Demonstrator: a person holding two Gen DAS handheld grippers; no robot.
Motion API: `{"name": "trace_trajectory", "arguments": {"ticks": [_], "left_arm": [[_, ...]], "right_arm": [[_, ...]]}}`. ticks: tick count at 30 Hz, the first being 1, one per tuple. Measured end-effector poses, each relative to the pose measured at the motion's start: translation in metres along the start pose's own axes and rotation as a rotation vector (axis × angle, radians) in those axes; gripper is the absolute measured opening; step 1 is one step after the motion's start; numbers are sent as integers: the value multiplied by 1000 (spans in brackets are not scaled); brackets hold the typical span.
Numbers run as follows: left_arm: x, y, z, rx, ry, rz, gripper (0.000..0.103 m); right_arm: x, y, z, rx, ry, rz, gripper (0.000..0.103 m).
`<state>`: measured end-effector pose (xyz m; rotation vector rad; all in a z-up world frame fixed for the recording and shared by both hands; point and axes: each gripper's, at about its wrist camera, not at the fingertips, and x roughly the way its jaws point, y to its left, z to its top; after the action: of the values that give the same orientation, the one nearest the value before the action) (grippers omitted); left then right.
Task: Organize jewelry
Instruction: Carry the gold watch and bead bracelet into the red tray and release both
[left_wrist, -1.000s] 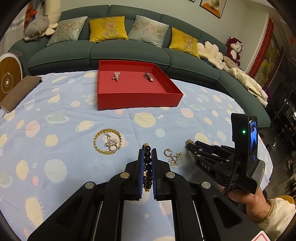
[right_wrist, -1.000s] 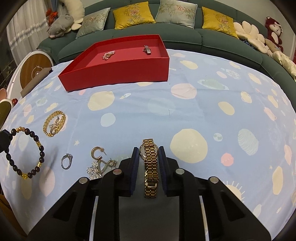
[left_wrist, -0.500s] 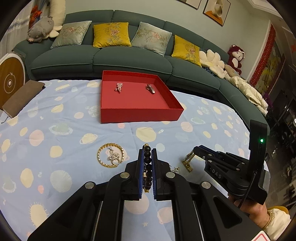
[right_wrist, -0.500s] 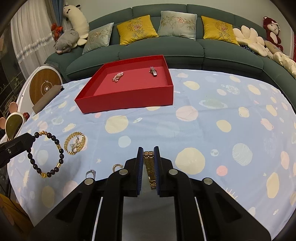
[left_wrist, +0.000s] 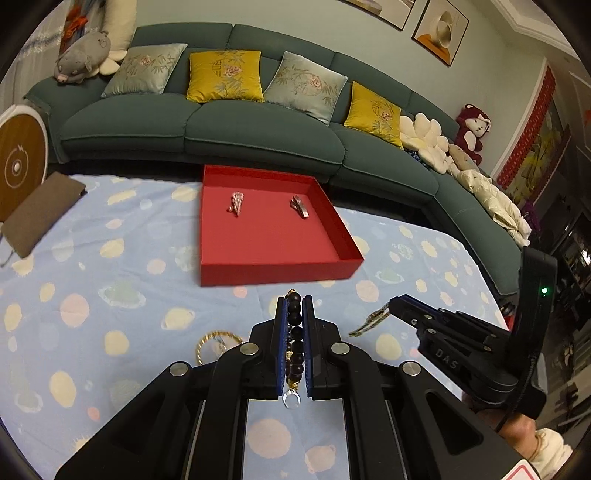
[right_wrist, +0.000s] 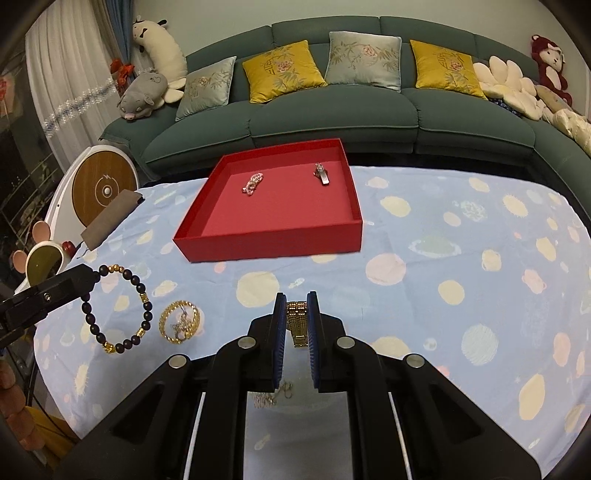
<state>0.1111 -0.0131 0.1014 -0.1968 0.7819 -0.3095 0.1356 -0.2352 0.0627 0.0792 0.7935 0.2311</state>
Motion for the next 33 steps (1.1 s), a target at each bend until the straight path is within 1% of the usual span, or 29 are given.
{"name": "trace_trajectory", "arguments": {"ticks": [3,7,12,14,15,18,22,25,26,27,29,31,33], "left_arm": [[8,3,29,29,-24,10,5],[40,12,69,69,-35,63,5],[95,36,112,31,-28,75,5],[118,46,128,0,-13,72,5],[129,51,134,-15,-11,82,5],[159,61,151,-25,-7,104,5],[193,74,166,-29,-9,136,5],[214,82,172,-31,-8,163,5],[222,85,173,-26,1,187,5],[230,88,171,-23,14,204,5],[244,92,164,-18,55,231,5],[252,93,152,0,97,230,5],[252,92,141,33,119,232,6]], "right_arm": [[1,4,33,-16,-21,17,10],[20,10,77,-43,-39,19,10],[70,10,126,-52,-40,4,10],[95,7,141,-28,-29,3,10],[106,5,148,-14,-24,4,10],[142,1,167,20,-9,-2,10],[187,-5,187,83,14,-12,10],[211,-5,196,108,4,-17,10],[218,-4,198,112,-4,-17,10],[224,-3,198,113,-4,-22,10],[238,-4,195,109,26,-37,10],[246,-7,186,104,67,-40,10],[246,-13,174,96,105,-34,10]]}}
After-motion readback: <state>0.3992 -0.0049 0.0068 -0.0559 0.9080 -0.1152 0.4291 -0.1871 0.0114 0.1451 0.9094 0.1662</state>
